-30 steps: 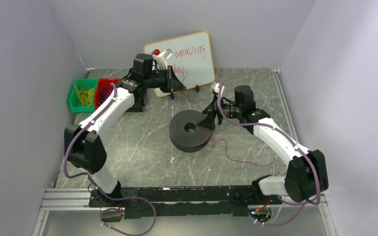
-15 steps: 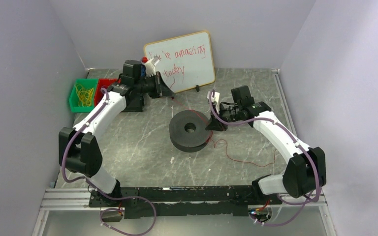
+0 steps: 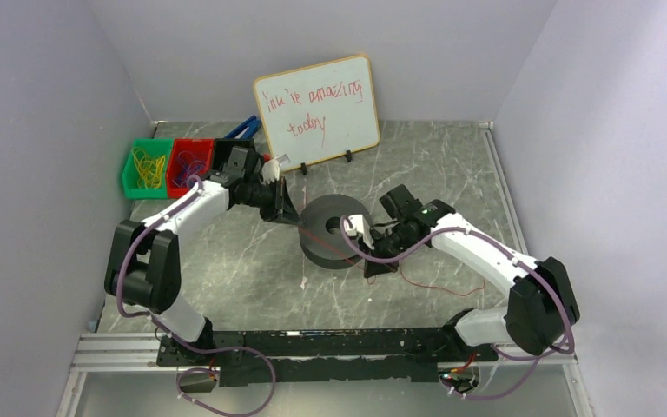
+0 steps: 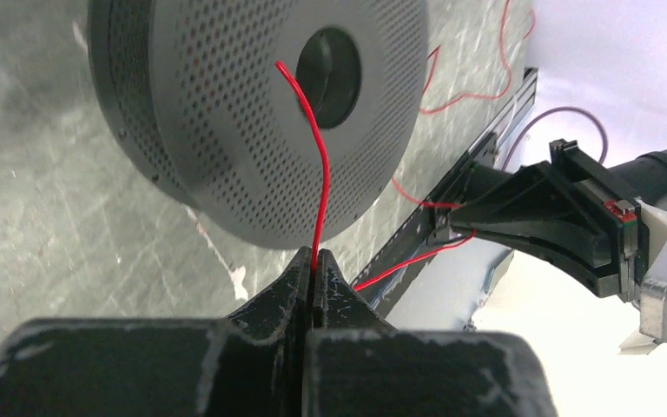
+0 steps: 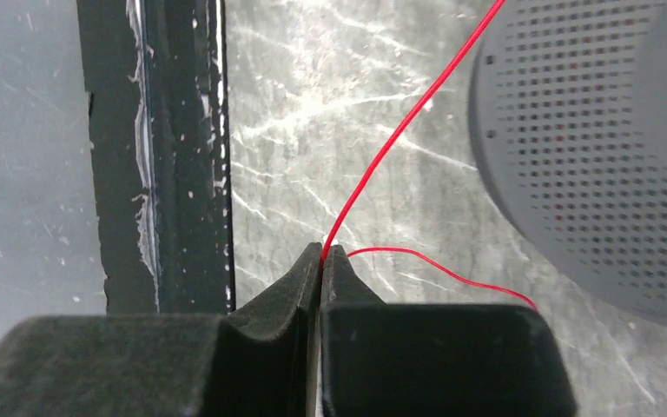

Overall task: Wrap the cables
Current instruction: Pick up the cable reel from the center of the board.

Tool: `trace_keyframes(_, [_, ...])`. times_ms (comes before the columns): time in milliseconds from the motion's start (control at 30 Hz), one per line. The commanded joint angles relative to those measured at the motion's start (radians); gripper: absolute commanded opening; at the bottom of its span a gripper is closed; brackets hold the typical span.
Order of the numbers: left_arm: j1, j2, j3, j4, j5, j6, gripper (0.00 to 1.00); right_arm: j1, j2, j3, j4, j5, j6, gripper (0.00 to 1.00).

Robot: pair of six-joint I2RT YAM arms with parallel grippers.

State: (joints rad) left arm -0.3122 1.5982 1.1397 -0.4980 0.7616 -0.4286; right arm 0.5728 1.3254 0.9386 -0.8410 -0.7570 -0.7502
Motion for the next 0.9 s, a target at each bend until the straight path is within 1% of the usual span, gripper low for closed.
trace_keyframes(0, [0.001, -0.047, -0.038, -0.041, -0.039, 0.062, 0.03, 0.059, 0.014, -0.032, -0.006, 0.066, -0.041, 0.01])
trace_keyframes(133, [0.009, -0.036, -0.065, -0.036, -0.107, 0.051, 0.03, 0.072, 0.045, -0.023, -0.002, 0.075, -0.041, 0.0])
trace_keyframes(433, [0.028, -0.005, -0.11, -0.006, -0.115, 0.024, 0.02, 0.106, 0.118, 0.003, -0.012, 0.1, -0.033, 0.0])
trace_keyframes(500, [0.035, 0.007, -0.113, 0.007, -0.101, 0.014, 0.02, 0.107, 0.129, 0.007, -0.001, 0.105, -0.02, 0.0])
trace_keyframes(667, [0.043, 0.04, -0.13, 0.076, -0.011, -0.02, 0.03, 0.107, 0.133, -0.001, 0.034, 0.141, 0.004, 0.0])
trace_keyframes(867, [0.059, 0.113, -0.132, 0.148, 0.033, -0.024, 0.02, 0.107, 0.147, 0.011, 0.034, 0.133, 0.005, 0.0])
